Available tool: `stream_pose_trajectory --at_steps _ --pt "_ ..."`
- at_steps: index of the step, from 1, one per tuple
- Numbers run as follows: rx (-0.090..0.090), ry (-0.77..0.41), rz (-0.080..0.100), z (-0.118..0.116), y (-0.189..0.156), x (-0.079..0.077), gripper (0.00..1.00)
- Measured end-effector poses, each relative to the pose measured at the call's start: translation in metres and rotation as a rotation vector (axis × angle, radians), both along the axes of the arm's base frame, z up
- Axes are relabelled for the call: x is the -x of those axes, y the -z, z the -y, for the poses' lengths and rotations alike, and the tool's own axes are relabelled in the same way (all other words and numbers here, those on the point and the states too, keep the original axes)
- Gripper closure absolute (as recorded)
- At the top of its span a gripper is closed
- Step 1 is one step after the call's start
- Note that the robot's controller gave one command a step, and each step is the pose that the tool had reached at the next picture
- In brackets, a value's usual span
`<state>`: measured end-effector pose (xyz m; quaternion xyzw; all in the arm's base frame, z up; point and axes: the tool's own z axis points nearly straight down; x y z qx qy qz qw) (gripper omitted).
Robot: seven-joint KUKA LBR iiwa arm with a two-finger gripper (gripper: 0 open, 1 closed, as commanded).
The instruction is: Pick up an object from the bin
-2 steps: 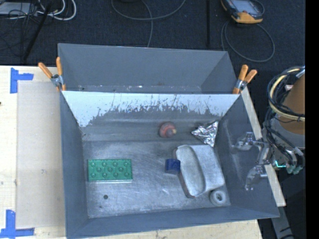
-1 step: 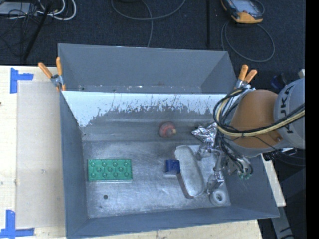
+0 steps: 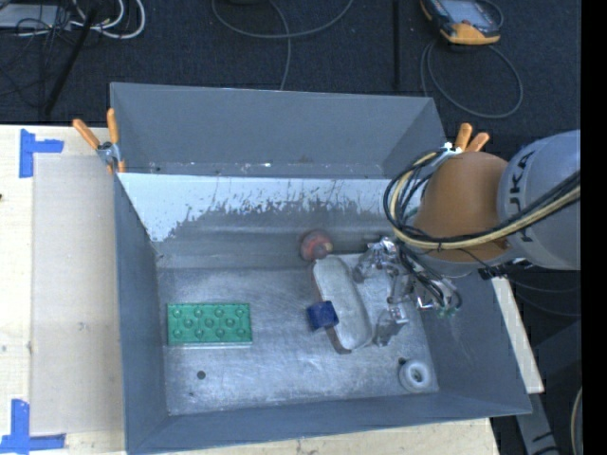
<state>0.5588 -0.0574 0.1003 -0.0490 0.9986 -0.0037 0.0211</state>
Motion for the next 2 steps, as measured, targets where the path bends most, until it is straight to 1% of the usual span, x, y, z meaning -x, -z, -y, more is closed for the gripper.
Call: stream_pose_trajectory --at_steps 1,2 --pt "-0.006 -0.034 0.002 -0.0166 0.0017 -0.0072 0.00" --pt "-0.006 -0.009 0.001 -0.0187 0.0021 -0.0075 0.00"
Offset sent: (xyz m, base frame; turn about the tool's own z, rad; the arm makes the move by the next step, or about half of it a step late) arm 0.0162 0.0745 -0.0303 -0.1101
